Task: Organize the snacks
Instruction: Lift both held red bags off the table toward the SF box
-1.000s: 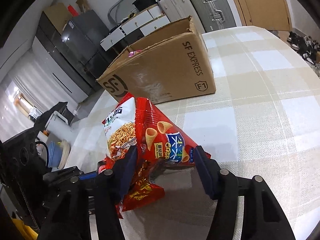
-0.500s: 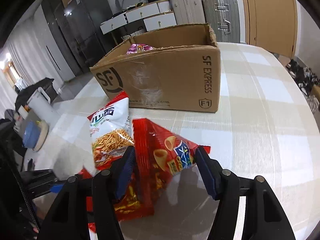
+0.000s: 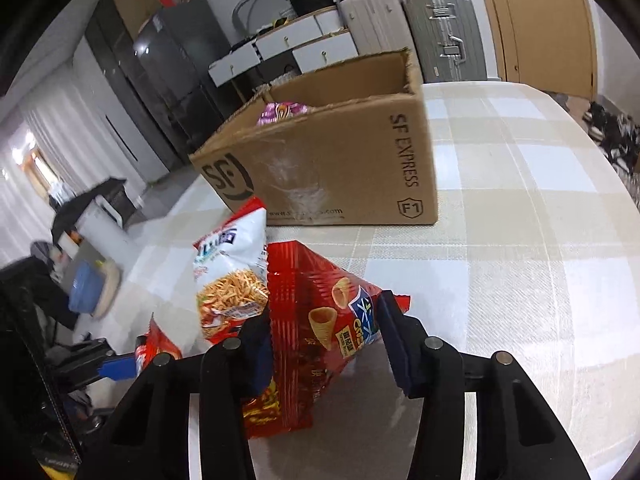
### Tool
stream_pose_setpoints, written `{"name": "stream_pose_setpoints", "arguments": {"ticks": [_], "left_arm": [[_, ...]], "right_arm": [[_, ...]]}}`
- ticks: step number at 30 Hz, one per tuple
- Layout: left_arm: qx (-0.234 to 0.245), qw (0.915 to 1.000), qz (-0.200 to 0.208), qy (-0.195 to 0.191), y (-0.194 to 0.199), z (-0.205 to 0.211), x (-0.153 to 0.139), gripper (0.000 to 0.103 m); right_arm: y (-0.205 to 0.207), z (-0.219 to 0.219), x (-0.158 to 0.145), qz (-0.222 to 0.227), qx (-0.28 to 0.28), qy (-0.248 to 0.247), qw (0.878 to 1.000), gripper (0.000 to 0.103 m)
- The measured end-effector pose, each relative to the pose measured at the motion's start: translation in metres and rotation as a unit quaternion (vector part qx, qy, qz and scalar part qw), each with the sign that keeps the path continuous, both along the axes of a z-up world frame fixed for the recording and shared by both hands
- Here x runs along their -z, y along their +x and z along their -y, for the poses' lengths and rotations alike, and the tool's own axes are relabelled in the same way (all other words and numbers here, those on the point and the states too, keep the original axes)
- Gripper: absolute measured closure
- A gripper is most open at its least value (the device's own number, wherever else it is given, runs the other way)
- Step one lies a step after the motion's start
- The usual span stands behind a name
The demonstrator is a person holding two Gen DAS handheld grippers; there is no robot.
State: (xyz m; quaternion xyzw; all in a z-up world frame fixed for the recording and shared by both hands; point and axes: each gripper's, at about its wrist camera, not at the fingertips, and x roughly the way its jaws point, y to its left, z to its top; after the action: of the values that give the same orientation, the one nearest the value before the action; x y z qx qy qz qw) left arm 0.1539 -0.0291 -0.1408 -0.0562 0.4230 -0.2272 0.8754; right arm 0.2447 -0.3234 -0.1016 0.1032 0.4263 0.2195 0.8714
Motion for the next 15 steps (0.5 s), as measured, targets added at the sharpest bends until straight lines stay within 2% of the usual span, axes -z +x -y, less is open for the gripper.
{"name": "stream_pose_setpoints", "arguments": {"ticks": [6, 12, 15], "left_arm": [[-0.028, 0.9995, 0.011, 0.004, -0.009, -0.013, -0.022, 0.062], [-0.047, 0.9979, 0.045, 0.004, -0.017, -0.025, -0.064, 0.062], [-0.054, 0.9962, 0.068, 0.004, -0.021, -0.029, -0.091, 0.062]], "right_arm": [[-0.023, 0.013, -0.025, 0.022, 0.008, 0.038, 0.999, 0.056], [-0.051, 0.023, -0.073, 0.066, 0.004, 0.069, 0.995, 0.056], [-0.061, 0.022, -0.108, 0.100, -0.004, 0.076, 0.992, 0.056]]}}
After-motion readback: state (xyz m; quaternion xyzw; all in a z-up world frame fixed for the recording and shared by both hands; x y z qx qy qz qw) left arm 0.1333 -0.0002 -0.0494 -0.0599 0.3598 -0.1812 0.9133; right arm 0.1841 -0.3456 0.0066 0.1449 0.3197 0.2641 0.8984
